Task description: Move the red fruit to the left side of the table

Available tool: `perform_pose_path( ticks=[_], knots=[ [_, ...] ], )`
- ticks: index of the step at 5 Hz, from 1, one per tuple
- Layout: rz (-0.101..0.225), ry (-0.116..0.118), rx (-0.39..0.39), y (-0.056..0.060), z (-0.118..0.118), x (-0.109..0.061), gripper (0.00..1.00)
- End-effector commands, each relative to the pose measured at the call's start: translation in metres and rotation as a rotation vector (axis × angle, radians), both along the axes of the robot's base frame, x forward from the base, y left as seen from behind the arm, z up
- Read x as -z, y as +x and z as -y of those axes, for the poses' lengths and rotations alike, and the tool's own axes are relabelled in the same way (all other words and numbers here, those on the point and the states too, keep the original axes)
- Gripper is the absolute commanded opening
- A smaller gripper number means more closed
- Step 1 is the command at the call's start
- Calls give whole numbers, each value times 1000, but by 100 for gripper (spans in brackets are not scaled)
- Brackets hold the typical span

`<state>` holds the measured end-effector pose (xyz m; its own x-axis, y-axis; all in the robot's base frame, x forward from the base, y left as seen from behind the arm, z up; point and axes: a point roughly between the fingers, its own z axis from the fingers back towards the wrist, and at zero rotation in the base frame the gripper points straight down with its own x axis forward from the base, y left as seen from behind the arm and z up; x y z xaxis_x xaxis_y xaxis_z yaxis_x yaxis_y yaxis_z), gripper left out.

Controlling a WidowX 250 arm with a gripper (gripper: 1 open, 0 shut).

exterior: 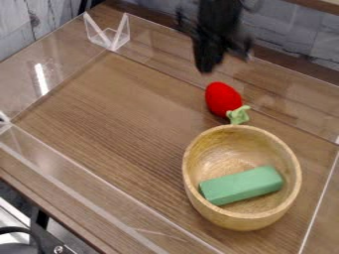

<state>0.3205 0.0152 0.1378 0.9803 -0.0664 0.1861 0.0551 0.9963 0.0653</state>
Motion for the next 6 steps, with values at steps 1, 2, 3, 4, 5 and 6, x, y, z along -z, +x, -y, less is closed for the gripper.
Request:
perform_pose_path(
  ticks=[1, 2, 3, 4, 5, 6],
  knots=[
    [70, -10, 68, 1, 10, -20, 0],
    [44, -20, 133, 0, 16, -6, 100],
    [17, -30, 198, 4, 25, 9, 100],
    [-10, -38, 250, 8, 33, 23, 100],
    [-44, -49, 258, 2, 41, 37, 0],
    [-56, -50, 260, -3, 46, 37, 0]
  ],
)
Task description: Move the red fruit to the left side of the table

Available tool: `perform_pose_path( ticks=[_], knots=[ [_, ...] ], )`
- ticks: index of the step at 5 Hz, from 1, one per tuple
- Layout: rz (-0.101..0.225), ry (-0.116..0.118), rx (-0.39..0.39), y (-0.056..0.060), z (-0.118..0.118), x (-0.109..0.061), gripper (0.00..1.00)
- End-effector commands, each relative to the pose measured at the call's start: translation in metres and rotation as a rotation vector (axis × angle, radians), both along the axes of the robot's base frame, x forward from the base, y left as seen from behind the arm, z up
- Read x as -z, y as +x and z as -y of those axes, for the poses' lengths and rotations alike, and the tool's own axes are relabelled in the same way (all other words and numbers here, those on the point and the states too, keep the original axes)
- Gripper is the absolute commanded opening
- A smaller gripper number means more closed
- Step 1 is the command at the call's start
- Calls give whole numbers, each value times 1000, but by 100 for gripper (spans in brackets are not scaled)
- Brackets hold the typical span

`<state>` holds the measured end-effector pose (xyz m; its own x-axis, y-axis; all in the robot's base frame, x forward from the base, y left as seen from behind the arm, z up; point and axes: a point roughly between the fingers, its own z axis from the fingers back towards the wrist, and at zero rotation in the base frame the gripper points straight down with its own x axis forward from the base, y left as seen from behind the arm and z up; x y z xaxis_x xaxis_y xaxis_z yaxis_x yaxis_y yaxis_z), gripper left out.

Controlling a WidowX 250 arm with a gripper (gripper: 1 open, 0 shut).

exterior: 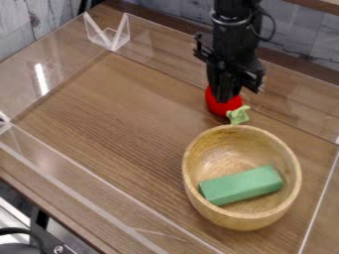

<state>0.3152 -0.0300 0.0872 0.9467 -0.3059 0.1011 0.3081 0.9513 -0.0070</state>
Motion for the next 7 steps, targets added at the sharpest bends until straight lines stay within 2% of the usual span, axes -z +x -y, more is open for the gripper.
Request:
perform_pose_path(
  ticks=[1, 2, 3, 4, 5, 6, 7],
  knots=[
    [89, 15, -27, -3, -13, -29, 0],
    [129, 38, -91, -11, -37, -44, 0],
    [157, 57, -126, -14, -67, -58, 0],
    [159, 30, -40, -7, -34, -50, 100],
    [154, 7, 18, -6, -3, -34, 100],
    [164, 20, -28, -12, -30, -37, 0],
    [179, 31, -77, -18, -44, -47, 0]
  ],
)
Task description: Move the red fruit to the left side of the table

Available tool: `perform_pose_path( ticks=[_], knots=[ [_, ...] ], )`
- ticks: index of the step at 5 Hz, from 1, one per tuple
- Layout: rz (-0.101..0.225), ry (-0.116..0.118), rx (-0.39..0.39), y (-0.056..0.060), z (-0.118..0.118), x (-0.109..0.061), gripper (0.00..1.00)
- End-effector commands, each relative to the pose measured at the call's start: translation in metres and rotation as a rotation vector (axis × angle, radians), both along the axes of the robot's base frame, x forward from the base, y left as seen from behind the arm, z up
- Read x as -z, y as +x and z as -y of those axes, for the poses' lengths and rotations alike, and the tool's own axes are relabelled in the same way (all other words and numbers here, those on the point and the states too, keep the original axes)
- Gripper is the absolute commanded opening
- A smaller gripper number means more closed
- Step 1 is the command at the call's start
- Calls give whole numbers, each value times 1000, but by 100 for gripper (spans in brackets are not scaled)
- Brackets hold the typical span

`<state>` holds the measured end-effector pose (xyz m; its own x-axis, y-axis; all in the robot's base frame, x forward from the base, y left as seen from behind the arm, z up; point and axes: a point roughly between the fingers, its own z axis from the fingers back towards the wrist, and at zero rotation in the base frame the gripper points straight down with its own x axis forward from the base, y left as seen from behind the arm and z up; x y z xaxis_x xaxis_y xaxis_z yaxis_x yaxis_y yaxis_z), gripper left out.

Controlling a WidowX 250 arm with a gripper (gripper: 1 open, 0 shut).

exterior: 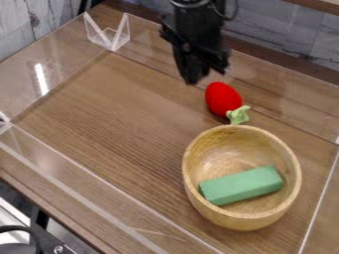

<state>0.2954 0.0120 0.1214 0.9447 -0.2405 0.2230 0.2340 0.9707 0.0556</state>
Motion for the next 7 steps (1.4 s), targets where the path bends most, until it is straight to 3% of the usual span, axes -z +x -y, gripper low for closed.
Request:
perform_pose_path(
  ticks=[1, 2, 3, 5, 6, 7],
  knots=[
    [33, 1, 16, 3, 16, -5, 100],
    [30, -8, 40, 4, 39, 0, 100],
    [41, 3, -18, 2, 23, -15, 0],
    [58, 8, -59, 7, 22, -37, 0],
    [39, 4, -20, 19, 29, -18, 100],
    [17, -6, 20, 33, 39, 3, 100]
  ],
)
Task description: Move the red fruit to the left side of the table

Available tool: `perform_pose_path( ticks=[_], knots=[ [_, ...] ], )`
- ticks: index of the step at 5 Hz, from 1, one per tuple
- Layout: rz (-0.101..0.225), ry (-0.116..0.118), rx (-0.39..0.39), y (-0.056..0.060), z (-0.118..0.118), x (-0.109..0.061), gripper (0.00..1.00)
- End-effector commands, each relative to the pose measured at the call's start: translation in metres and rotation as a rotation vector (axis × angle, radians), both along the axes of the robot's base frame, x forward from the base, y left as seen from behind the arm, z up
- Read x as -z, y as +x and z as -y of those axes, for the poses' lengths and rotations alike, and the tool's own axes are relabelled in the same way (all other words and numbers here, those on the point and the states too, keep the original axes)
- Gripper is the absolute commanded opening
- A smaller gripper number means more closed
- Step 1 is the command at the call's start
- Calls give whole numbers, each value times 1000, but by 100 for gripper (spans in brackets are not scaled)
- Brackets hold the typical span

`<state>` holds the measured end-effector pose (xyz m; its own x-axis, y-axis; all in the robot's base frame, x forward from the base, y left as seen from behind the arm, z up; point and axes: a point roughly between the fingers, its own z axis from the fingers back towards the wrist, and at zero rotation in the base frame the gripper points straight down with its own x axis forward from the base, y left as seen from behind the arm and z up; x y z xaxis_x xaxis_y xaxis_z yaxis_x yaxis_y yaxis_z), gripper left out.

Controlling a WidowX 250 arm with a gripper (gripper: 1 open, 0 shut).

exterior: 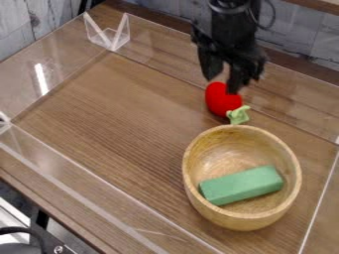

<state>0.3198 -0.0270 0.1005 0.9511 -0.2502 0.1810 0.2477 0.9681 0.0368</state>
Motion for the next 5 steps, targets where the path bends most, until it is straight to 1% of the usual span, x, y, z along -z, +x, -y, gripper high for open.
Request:
perform_pose_path(
  ticks=[1, 2, 3, 4, 5],
  knots=[
    [52, -2, 1, 22, -4, 0, 0],
    [52, -8, -7, 32, -14, 13, 0],
    [58, -12, -32, 50, -6, 14, 0],
    [56, -13, -49, 58, 3, 19, 0],
    [55, -20, -94, 57, -2, 27, 0]
  ],
)
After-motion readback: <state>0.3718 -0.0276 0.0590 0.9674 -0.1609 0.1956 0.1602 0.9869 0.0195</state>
